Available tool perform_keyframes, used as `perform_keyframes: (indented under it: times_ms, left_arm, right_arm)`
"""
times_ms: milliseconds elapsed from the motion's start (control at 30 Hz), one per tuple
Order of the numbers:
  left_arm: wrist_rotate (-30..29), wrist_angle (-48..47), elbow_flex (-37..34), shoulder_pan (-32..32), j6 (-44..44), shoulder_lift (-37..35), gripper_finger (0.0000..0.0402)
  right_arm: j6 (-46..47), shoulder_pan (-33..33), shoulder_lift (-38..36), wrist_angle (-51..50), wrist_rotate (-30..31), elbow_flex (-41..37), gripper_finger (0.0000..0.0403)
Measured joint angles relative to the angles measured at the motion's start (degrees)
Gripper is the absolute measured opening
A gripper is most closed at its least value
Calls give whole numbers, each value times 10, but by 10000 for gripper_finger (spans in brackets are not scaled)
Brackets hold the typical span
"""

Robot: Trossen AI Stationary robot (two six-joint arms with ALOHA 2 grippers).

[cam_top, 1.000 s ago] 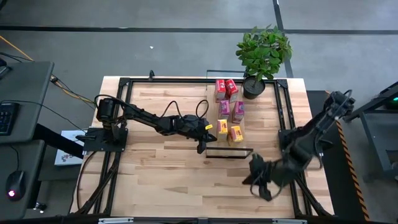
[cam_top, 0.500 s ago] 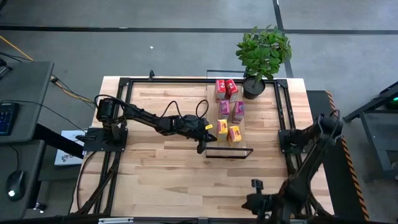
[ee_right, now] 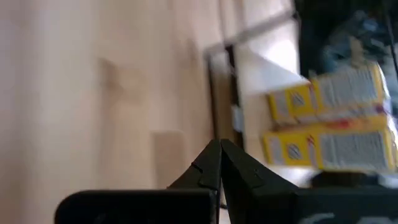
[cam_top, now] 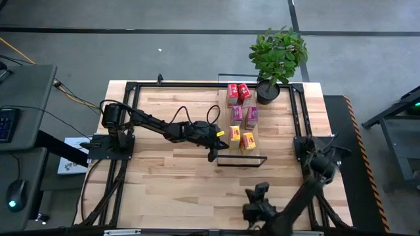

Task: Stack cereal on shelf
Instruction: Return to Home Position

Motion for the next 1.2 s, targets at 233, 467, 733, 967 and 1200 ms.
perform_keyframes:
  times_ms: [233,467,733,967,1200]
  left_arm:
    - [0,0,0,0,1,0,0]
    - [-1,1,0,0,13,0,0]
    - [-1,1,0,0,15,0,0]
    - [-1,2,0,0,15,0,0]
    - [-1,1,0,0,15,0,0]
  right_arm:
    - [56,-40,76,-56,12,-23,0]
    - [77,-76,84,-60,28,-58,0]
    - [75,-81,65,-59,53,-55,0]
    - [78,-106,64,-59,68,-62,0]
    - [62,-129,64,-59,76,-64,0]
